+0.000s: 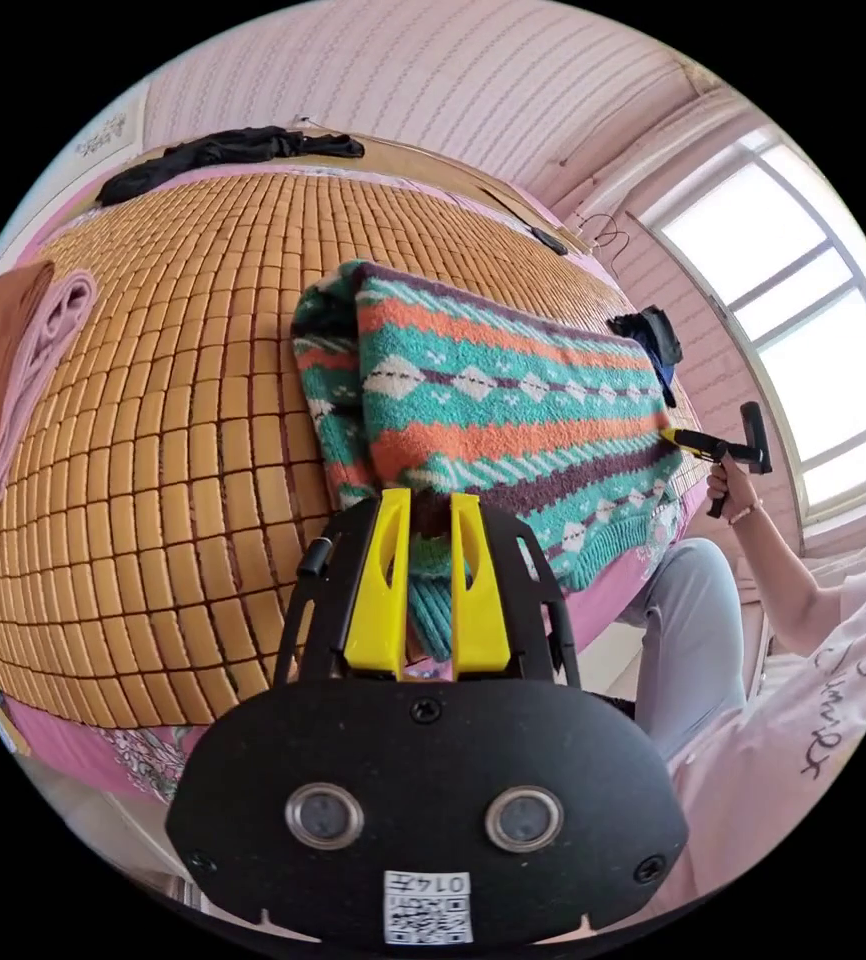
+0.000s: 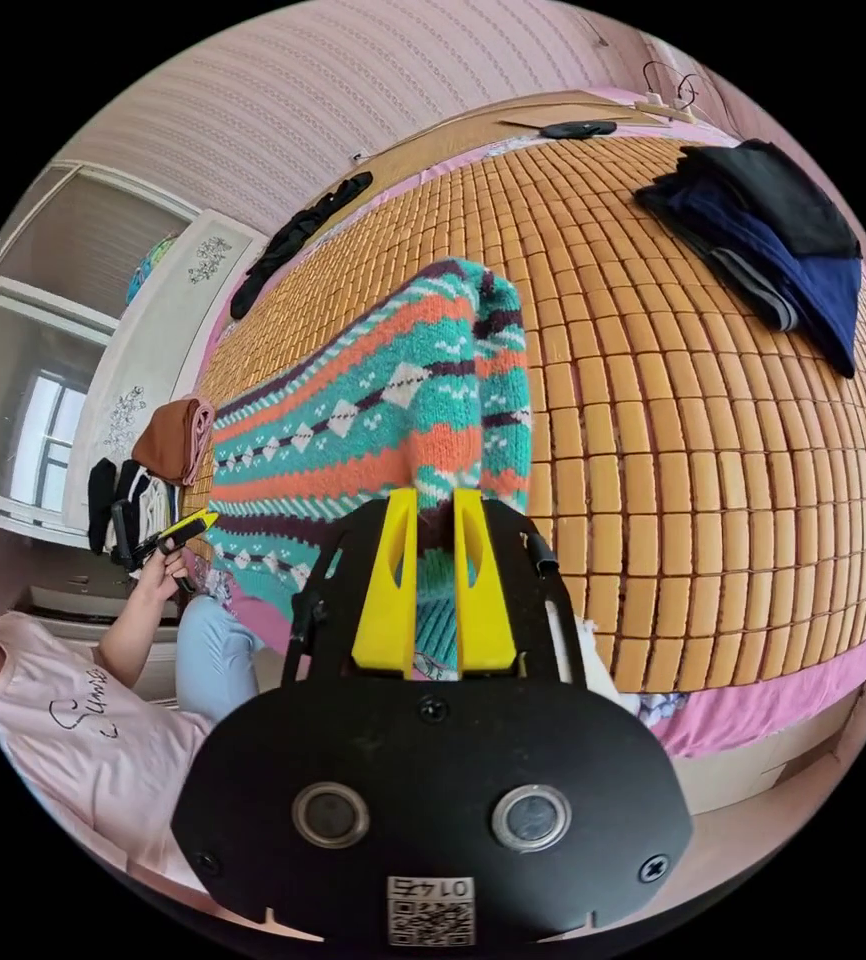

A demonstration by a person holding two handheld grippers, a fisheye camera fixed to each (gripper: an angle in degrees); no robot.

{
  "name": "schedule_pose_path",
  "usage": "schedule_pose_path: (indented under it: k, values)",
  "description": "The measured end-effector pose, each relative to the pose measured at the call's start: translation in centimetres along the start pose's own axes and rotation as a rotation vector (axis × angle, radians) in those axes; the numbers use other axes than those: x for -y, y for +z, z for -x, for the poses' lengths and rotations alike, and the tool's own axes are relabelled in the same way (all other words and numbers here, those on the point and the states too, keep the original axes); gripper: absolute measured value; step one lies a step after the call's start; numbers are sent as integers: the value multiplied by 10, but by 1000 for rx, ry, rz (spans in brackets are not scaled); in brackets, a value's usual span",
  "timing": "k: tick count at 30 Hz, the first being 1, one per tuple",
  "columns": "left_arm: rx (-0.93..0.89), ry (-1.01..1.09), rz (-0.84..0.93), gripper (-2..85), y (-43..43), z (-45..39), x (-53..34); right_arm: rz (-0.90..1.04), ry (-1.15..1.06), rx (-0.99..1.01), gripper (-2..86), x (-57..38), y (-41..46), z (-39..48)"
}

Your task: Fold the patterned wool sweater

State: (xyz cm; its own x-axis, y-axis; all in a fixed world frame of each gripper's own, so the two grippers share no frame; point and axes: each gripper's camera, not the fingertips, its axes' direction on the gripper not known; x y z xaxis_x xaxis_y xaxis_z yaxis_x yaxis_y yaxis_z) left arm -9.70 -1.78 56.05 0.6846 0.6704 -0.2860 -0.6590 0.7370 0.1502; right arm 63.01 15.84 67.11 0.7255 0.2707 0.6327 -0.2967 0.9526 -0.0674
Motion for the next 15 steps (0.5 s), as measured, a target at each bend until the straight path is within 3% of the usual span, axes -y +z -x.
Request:
schedule_pose_path:
  k: [5,9,15]
  values:
    - [1,29,-177,50,-49,-24,12,-155,-56,49,57,13,-19,27]
    - [108,31,-72,53,-21,-24,6,-20,22,-13,60,20,28,11]
    - [50,-32,-117,63,-29,-19,-14,-5,36,-81,66,27,44,26]
